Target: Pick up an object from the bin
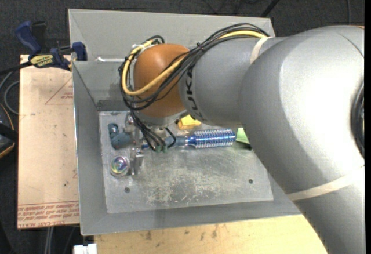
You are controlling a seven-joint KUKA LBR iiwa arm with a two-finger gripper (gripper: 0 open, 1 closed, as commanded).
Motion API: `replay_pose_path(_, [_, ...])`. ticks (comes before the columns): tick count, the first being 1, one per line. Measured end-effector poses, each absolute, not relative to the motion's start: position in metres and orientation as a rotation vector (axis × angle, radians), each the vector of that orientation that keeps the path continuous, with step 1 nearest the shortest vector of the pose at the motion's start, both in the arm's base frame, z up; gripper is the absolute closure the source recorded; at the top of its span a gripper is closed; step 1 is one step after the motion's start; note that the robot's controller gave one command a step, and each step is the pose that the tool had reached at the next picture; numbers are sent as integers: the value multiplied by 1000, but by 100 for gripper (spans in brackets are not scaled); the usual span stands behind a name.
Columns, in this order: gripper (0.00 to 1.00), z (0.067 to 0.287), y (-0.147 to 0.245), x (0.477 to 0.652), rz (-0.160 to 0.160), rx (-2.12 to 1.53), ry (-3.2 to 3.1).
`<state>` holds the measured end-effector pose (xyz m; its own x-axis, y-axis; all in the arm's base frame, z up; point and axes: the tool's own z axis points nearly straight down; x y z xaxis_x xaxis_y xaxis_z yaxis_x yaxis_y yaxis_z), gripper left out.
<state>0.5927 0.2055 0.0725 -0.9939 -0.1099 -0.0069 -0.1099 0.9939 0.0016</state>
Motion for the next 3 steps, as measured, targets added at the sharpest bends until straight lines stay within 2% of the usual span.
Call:
replay_pose_path(1, [100,78,206,595,12,-167,3123])
replay_pose_path(2, [100,256,161,638,2,-393,3103])
replay_pose_path(3, [100,149,143,654,1,-284,3134])
